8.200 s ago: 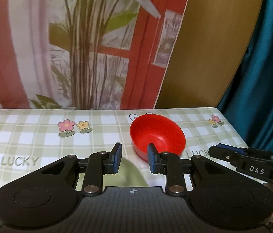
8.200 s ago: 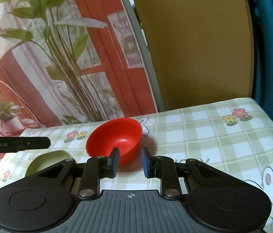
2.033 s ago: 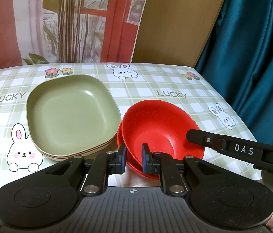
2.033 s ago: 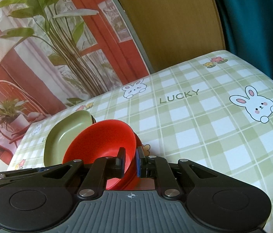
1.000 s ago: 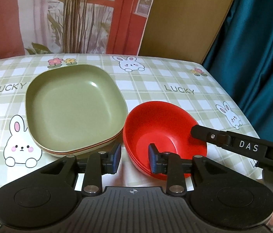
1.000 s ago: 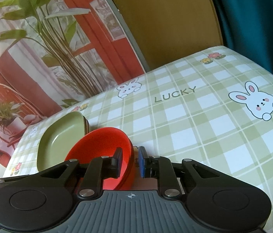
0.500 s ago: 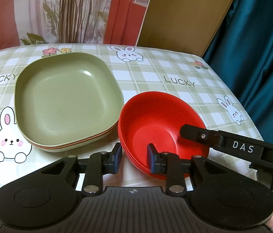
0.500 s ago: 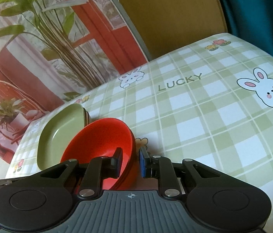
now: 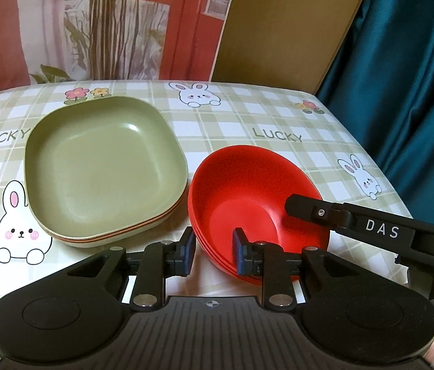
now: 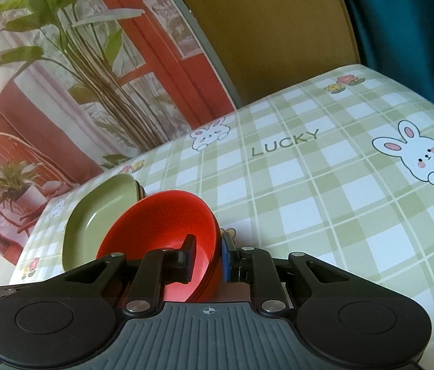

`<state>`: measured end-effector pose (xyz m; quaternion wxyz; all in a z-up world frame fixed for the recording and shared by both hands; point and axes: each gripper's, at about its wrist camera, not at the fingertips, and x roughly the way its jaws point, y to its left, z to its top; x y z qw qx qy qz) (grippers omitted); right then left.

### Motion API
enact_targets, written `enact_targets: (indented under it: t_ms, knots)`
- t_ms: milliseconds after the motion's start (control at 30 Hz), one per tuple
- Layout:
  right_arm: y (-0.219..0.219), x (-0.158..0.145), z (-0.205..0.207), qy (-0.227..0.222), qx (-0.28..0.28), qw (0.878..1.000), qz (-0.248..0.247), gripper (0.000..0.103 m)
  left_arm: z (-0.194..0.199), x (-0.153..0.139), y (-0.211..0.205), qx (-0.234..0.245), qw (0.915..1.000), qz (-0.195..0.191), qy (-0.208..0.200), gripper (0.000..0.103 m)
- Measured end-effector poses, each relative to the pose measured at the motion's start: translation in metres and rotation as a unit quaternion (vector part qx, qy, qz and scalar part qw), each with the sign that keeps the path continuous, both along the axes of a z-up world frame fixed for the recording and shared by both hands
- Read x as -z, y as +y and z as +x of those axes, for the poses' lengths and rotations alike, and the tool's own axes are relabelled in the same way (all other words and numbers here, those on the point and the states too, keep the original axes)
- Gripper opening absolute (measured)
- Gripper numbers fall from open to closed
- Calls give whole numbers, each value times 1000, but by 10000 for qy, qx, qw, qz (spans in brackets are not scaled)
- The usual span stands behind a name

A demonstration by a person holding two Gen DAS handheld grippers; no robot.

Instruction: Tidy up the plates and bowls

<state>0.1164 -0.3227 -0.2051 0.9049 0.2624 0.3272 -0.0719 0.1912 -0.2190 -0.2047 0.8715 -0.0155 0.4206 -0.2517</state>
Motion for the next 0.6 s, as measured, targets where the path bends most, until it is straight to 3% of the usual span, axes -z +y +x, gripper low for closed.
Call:
enact_targets:
  t_ms: [600]
  knots:
    - [4,-25,5,-145,36,9997,-170,15,-4,-24,6,145,9991,-116,-392,27]
